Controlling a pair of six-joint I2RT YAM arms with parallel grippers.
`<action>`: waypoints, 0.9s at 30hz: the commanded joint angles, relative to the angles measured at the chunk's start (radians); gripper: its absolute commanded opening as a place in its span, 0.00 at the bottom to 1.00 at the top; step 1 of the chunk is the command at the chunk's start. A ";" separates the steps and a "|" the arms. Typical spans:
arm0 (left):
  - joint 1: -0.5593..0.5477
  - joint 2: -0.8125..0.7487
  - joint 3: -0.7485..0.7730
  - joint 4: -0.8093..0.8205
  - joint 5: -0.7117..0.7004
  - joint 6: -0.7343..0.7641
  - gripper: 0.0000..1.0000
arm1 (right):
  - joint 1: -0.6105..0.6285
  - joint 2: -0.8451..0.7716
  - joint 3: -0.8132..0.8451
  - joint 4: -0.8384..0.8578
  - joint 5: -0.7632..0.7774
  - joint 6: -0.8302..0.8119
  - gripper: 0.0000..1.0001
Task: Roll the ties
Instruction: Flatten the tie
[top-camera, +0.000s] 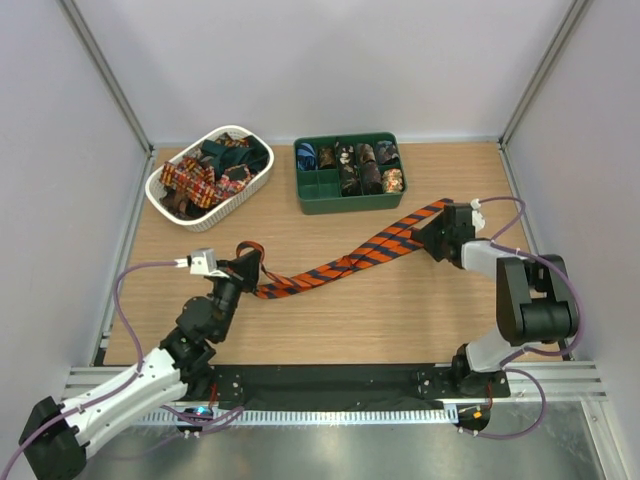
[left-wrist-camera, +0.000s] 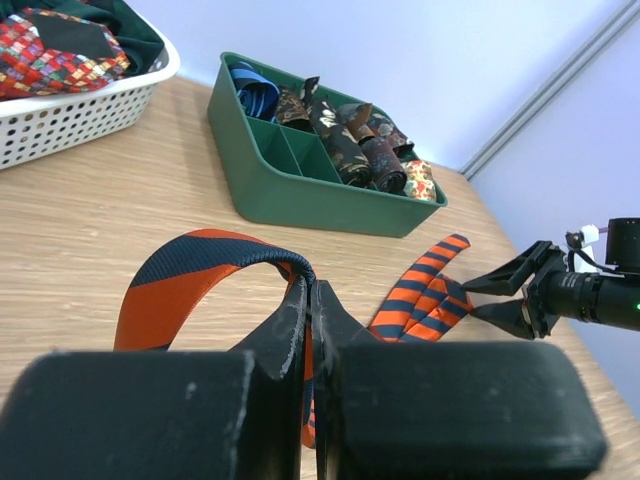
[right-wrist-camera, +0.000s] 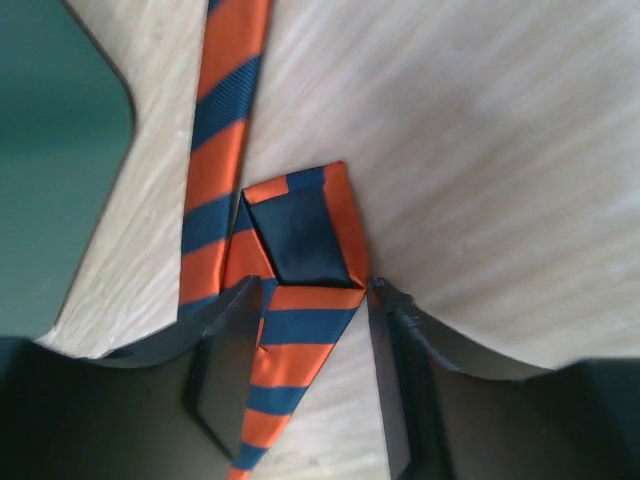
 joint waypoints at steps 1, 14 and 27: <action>-0.002 -0.032 -0.007 -0.011 -0.060 -0.007 0.00 | 0.011 0.070 0.028 0.028 0.006 0.018 0.50; -0.002 -0.179 -0.022 -0.157 -0.164 -0.018 0.01 | 0.014 0.222 0.186 -0.005 0.033 -0.084 0.01; -0.002 -0.331 -0.053 -0.352 -0.333 -0.148 0.00 | -0.099 0.286 0.338 -0.141 0.162 -0.152 0.01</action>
